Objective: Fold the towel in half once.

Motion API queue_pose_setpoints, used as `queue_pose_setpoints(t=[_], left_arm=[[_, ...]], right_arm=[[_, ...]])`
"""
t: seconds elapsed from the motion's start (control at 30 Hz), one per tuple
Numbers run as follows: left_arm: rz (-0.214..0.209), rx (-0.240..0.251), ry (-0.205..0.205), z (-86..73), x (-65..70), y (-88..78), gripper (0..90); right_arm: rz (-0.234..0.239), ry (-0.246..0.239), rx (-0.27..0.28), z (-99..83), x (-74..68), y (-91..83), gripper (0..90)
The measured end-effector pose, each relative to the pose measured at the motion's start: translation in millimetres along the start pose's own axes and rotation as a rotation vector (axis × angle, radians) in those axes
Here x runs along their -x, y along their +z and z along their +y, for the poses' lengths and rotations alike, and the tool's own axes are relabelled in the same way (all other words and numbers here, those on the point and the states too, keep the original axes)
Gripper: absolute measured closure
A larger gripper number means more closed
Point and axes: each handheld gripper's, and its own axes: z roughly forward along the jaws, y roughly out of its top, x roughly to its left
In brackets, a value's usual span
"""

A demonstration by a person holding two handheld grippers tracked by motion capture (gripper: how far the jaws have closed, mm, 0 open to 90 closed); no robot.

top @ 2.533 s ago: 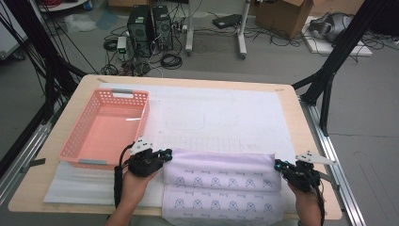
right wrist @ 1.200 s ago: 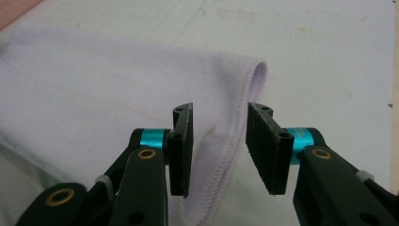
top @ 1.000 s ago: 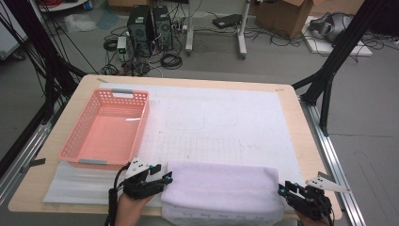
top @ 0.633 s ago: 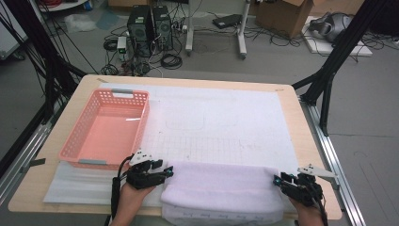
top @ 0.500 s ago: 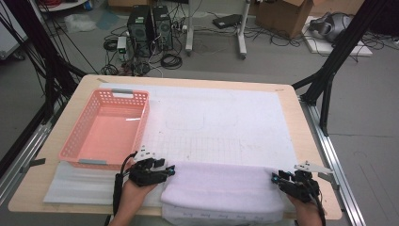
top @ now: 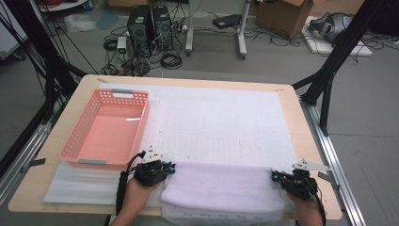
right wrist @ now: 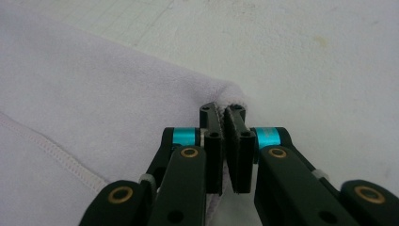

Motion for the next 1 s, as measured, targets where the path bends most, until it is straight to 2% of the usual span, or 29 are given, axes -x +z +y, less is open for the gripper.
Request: queue_pose_setpoints(t=[0.17,0.23,0.3,0.37,0.5,0.63,0.77,0.93,1.0], left_arm=[[0.022,0.064,-0.01,12.6,-4.7,-3.6,86.1],[0.035,0.083,-0.021,19.7,-8.2,-3.1,86.1],[0.046,0.099,-0.037,27.8,-14.3,-1.4,86.1],[0.058,0.099,-0.029,37.0,-19.1,2.2,86.1],[0.092,0.094,-0.008,58.0,-24.5,12.9,86.1],[0.108,0.129,-0.046,78.1,-39.2,24.4,86.1],[0.125,0.128,-0.038,92.8,-53.1,37.3,86.0],[0.131,0.153,-0.109,108.4,-70.6,48.3,86.0],[0.153,0.162,-0.11,113.8,-75.9,54.0,86.0]], right_arm=[[-0.028,-0.016,0.023,7.1,0.4,0.3,87.5],[-0.056,-0.054,0.013,13.7,1.3,4.0,87.5],[-0.056,-0.051,0.018,20.5,6.1,8.6,87.5],[-0.044,-0.024,0.025,28.0,12.7,12.3,87.5],[-0.043,-0.014,0.046,49.6,26.1,19.4,87.4],[-0.039,-0.006,0.063,71.2,39.1,26.6,87.4],[-0.057,-0.026,0.063,92.7,47.4,36.1,87.4],[-0.073,-0.048,0.078,113.7,55.6,50.5,87.4],[-0.079,-0.045,0.08,120.4,59.1,57.1,87.4]])
